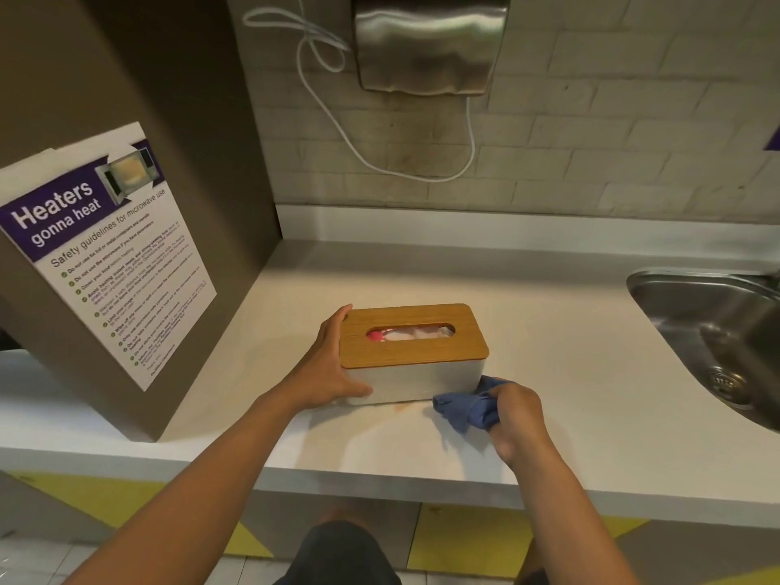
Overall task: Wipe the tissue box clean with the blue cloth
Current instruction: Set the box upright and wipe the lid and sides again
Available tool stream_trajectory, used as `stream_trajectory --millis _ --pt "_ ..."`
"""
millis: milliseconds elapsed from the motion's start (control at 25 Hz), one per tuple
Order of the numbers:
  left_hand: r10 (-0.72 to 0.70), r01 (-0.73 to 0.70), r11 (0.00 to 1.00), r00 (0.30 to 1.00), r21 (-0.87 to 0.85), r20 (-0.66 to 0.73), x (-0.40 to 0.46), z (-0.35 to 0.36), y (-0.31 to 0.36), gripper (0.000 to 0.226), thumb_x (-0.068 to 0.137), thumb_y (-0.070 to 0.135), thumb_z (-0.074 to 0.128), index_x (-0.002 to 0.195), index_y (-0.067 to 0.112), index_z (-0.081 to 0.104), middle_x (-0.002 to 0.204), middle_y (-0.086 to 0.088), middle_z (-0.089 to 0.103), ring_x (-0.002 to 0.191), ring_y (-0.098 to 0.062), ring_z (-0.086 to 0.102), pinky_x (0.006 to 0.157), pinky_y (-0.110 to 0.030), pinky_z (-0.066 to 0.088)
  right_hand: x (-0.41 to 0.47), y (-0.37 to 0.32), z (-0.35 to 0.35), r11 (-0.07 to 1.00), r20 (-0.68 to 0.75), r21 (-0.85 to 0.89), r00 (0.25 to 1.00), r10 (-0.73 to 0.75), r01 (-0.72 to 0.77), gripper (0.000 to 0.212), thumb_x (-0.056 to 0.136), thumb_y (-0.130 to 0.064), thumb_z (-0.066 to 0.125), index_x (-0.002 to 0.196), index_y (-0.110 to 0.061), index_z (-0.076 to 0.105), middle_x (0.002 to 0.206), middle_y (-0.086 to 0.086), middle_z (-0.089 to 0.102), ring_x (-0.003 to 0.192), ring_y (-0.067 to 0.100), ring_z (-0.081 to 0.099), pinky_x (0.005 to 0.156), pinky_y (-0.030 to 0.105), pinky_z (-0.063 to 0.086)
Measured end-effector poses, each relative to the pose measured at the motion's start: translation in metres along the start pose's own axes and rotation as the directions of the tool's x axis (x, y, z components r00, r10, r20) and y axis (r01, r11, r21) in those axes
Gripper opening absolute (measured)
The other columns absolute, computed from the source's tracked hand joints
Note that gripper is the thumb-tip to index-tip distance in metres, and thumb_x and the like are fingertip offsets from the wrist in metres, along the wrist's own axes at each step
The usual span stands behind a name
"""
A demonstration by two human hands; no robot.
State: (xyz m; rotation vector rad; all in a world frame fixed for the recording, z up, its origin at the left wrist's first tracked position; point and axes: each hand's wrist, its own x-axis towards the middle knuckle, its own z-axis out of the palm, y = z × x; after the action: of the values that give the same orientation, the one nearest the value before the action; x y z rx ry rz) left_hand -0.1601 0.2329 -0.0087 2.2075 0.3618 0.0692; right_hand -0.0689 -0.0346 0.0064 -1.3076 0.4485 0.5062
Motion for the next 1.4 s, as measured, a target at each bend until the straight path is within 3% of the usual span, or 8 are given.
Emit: stream_trajectory --millis 240,360,480,600,760,1040,1200,1400 --pt "-0.062 0.062 0.996 0.998 -0.071 0.004 0.007 -0.006 0.001 0.128 0.085 0.007 0.08 0.157 0.047 -0.017 0.155 0.011 0.033 0.127 -0.013 0.051 0.086 -0.023 0.052 0.013 -0.007 0.001 0.976 0.035 -0.219 0.999 0.01 -0.002 0.037 0.086 0.004 0.039 0.106 -0.01 0.067 0.073 0.015 0.061 0.06 0.025 0.051 0.052 0.028 0.041" --pt "-0.126 0.09 0.945 0.987 -0.314 -0.099 0.005 -0.006 -0.001 0.109 0.093 0.012 0.072 0.161 0.042 -0.007 0.169 0.01 0.016 0.152 -0.013 0.027 0.109 -0.034 0.041 0.019 -0.009 -0.004 0.954 -0.038 -0.297 0.999 0.032 -0.042 0.023 0.092 -0.009 0.053 0.108 -0.012 0.068 0.054 0.008 0.061 0.045 0.019 0.055 0.042 0.021 0.039" --pt "-0.22 0.1 0.877 0.953 -0.47 -0.209 -0.003 0.002 0.001 0.089 0.092 0.039 0.07 0.163 0.032 0.017 0.166 0.009 0.028 0.146 -0.01 0.034 0.108 -0.031 0.036 0.007 -0.005 -0.015 0.895 -0.085 -0.34 0.939 -0.334 0.287 0.026 0.094 -0.019 0.053 0.118 -0.02 0.061 0.091 0.005 0.067 0.082 0.022 0.065 0.058 0.025 0.045" --pt "-0.294 0.113 0.864 0.904 -0.49 -0.309 -0.009 0.011 0.005 0.064 0.101 0.042 0.06 0.158 0.028 0.035 0.155 0.007 0.047 0.13 -0.008 0.048 0.105 -0.029 0.043 -0.017 -0.008 -0.009 0.637 0.056 -0.43 0.723 -0.688 0.64 0.049 0.091 -0.01 0.057 0.136 -0.027 0.049 0.116 -0.01 0.058 0.099 0.01 0.057 0.072 0.01 0.045" --pt "-0.275 0.102 0.888 0.899 -0.448 -0.34 -0.009 0.022 0.005 0.04 0.103 0.039 0.057 0.143 0.037 0.052 0.135 0.01 0.063 0.123 -0.015 0.06 0.101 -0.041 0.055 -0.011 -0.004 0.009 0.338 0.305 -0.504 0.53 -0.791 0.795 0.051 0.091 -0.005 0.06 0.138 -0.02 0.049 0.123 -0.015 0.056 0.104 0.0 0.054 0.086 -0.002 0.037" --pt "-0.265 0.058 0.839 0.912 -0.541 -0.314 -0.003 0.022 -0.002 0.034 0.102 0.029 0.063 0.131 0.045 0.059 0.123 0.019 0.07 0.116 -0.009 0.066 0.105 -0.046 0.053 0.0 0.015 0.057 -0.223 0.567 -0.748 0.429 -0.703 0.625 0.037 0.057 0.016 0.043 0.075 -0.015 0.051 0.091 0.003 0.056 0.09 0.028 0.049 0.073 0.04 0.041" --pt "-0.263 0.036 0.858 0.888 -0.513 -0.377 -0.003 0.029 -0.005 0.042 0.101 0.034 0.064 0.142 0.037 0.057 0.129 0.016 0.068 0.12 -0.01 0.064 0.105 -0.044 0.054 -0.003 0.031 0.084 -0.264 0.611 -0.736 0.444 -0.655 0.623 0.031 0.06 0.012 0.05 0.082 -0.009 0.058 0.093 0.007 0.061 0.102 0.034 0.052 0.087 0.046 0.04" --pt "-0.306 0.04 0.83 0.867 -0.557 -0.394 -0.002 0.028 -0.005 0.05 0.099 0.031 0.066 0.148 0.032 0.053 0.134 0.014 0.066 0.123 -0.01 0.063 0.107 -0.045 0.052 0.007 0.007 0.042 -0.215 0.57 -0.724 0.394 -0.721 0.655 0.042 0.06 0.016 0.046 0.089 -0.011 0.059 0.094 0.001 0.057 0.093 0.024 0.05 0.068 0.031 0.038"
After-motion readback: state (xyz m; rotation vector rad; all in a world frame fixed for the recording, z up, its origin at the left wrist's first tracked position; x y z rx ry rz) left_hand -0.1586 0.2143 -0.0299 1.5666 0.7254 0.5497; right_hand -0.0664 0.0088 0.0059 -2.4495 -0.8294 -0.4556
